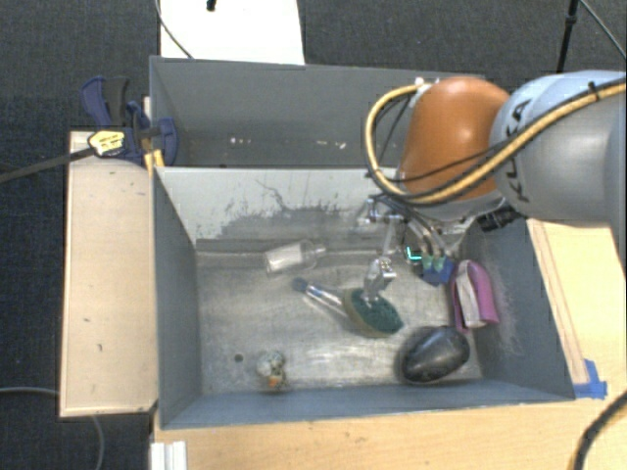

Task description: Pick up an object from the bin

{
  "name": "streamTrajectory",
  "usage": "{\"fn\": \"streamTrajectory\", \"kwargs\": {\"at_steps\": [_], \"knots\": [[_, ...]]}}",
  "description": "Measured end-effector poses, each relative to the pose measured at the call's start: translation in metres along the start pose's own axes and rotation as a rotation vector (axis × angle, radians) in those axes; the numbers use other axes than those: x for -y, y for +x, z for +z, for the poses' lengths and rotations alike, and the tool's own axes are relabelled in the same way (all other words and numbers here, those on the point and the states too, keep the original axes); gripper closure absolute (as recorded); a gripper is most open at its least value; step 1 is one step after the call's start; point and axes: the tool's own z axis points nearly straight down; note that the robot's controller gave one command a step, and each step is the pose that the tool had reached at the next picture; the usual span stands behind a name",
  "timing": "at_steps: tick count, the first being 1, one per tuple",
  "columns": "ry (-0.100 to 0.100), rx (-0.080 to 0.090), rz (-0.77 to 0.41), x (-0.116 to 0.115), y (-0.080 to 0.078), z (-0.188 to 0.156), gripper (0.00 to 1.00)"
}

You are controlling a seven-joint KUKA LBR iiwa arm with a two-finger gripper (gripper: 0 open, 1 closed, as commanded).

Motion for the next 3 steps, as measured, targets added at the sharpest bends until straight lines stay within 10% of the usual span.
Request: {"fn": "streamTrajectory", "kwargs": {"at_steps": [1, 2, 3], "knots": [[0.001, 0.001, -0.175, 0.017, 0.054, 0.067, 0.00], [0.001, 0.006, -0.172, 0.017, 0.053, 0.065, 1.00], [0.003, 0.013, -0.270, 0.041, 0.093, -0.061, 1.00]]}}
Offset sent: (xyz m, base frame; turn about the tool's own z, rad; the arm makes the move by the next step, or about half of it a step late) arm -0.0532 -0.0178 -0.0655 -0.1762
